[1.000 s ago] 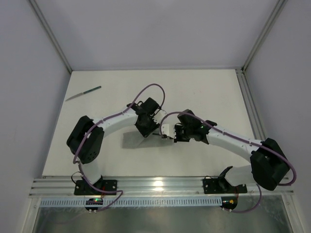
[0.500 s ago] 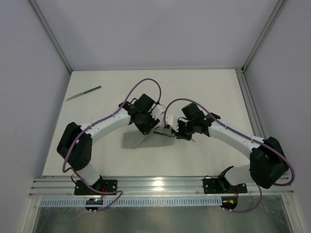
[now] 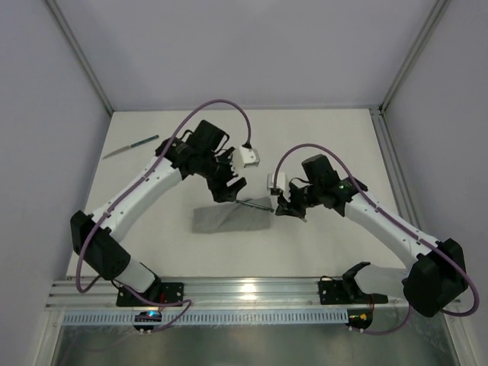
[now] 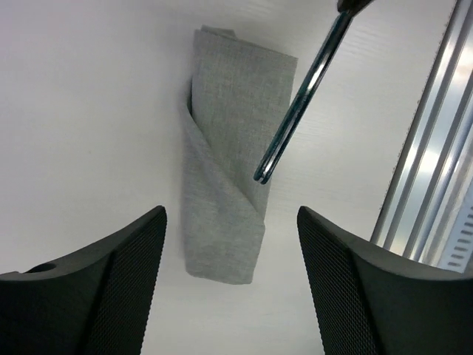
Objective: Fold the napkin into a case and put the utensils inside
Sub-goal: Pass from the right arm to the left
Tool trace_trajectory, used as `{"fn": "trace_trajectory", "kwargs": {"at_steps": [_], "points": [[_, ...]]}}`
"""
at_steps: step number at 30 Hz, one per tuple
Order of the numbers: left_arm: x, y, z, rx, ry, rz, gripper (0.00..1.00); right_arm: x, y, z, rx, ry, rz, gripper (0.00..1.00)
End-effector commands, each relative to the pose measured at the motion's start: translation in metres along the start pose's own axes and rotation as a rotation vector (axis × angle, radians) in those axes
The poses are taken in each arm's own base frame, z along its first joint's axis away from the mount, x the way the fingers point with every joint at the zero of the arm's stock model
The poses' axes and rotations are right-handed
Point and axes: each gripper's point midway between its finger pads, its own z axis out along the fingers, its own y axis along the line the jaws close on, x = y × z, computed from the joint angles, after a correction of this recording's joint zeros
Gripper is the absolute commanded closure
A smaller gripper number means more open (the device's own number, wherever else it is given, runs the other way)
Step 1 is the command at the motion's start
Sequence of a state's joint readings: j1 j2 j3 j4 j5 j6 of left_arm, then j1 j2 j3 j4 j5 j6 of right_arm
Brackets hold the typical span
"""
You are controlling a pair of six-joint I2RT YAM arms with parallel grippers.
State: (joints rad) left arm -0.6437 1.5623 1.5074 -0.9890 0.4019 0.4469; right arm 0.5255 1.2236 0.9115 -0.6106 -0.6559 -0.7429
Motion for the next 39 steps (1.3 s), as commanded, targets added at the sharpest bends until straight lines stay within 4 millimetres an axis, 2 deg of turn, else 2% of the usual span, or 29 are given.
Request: {"fn": "trace_trajectory", "kwargs": {"at_steps": [1, 3, 7, 11, 12, 15, 18, 19, 20, 21, 23, 24, 27, 30, 32, 33, 36, 37, 39], "points": [[-0.006, -0.03, -0.041, 0.096, -0.058, 0.312, 0.25, -0.041, 0.006, -0.016, -0.011, -0.154, -0.1, 0.97], [-0.006, -0.036, -0.039, 0.109, -0.062, 0.378, 0.19, -0.046, 0.005, -0.018, 0.011, -0.179, -0.124, 0.97], [-0.006, -0.051, -0.017, 0.174, -0.034, 0.435, 0.18, -0.062, 0.006, -0.026, 0.019, -0.235, -0.185, 0.97], [-0.018, -0.043, -0.006, 0.12, -0.04, 0.435, 0.14, -0.07, 0.009, -0.029, -0.018, -0.244, -0.213, 0.97], [-0.028, -0.035, -0.003, 0.068, -0.059, 0.438, 0.14, -0.071, 0.009, -0.029, -0.019, -0.246, -0.223, 0.97], [-0.041, -0.033, -0.003, 0.045, -0.073, 0.451, 0.17, -0.074, 0.01, -0.032, -0.021, -0.249, -0.246, 0.97], [-0.036, -0.037, 0.003, 0.067, -0.031, 0.439, 0.35, -0.075, 0.009, -0.032, -0.017, -0.25, -0.251, 0.97], [-0.033, -0.042, 0.005, 0.08, -0.013, 0.443, 0.48, -0.075, 0.009, -0.032, -0.019, -0.248, -0.248, 0.97], [-0.029, -0.043, 0.008, 0.092, 0.005, 0.443, 0.54, -0.074, 0.009, -0.031, -0.024, -0.245, -0.246, 0.97], [-0.027, -0.045, 0.009, 0.098, 0.013, 0.446, 0.64, -0.073, 0.009, -0.03, -0.03, -0.239, -0.24, 0.97], [-0.026, -0.048, 0.01, 0.114, 0.025, 0.448, 0.75, -0.07, 0.008, -0.029, -0.036, -0.228, -0.228, 0.97], [-0.026, -0.048, 0.009, 0.116, 0.025, 0.445, 0.87, -0.069, 0.009, -0.028, -0.04, -0.224, -0.223, 0.97], [-0.026, -0.054, 0.007, 0.146, 0.027, 0.434, 1.0, -0.066, 0.007, -0.025, -0.038, -0.217, -0.21, 0.97], [-0.026, -0.062, 0.007, 0.187, 0.024, 0.398, 1.0, -0.07, 0.005, -0.024, -0.035, -0.23, -0.195, 0.96], [-0.029, -0.071, 0.006, 0.223, 0.011, 0.332, 1.0, -0.074, 0.0, -0.024, -0.009, -0.239, -0.126, 0.87], [-0.027, -0.075, 0.008, 0.249, 0.019, 0.299, 1.0, -0.077, -0.003, -0.026, 0.006, -0.255, -0.119, 0.71], [-0.023, -0.088, 0.008, 0.333, 0.02, 0.19, 1.0, -0.086, -0.013, -0.032, 0.054, -0.317, 0.02, 0.44], [-0.021, -0.089, 0.009, 0.352, 0.02, 0.156, 1.0, -0.085, -0.023, -0.04, 0.091, -0.338, 0.072, 0.42], [-0.016, -0.089, 0.009, 0.404, 0.016, 0.031, 1.0, -0.081, -0.027, -0.045, 0.092, -0.375, 0.214, 0.41]]}}
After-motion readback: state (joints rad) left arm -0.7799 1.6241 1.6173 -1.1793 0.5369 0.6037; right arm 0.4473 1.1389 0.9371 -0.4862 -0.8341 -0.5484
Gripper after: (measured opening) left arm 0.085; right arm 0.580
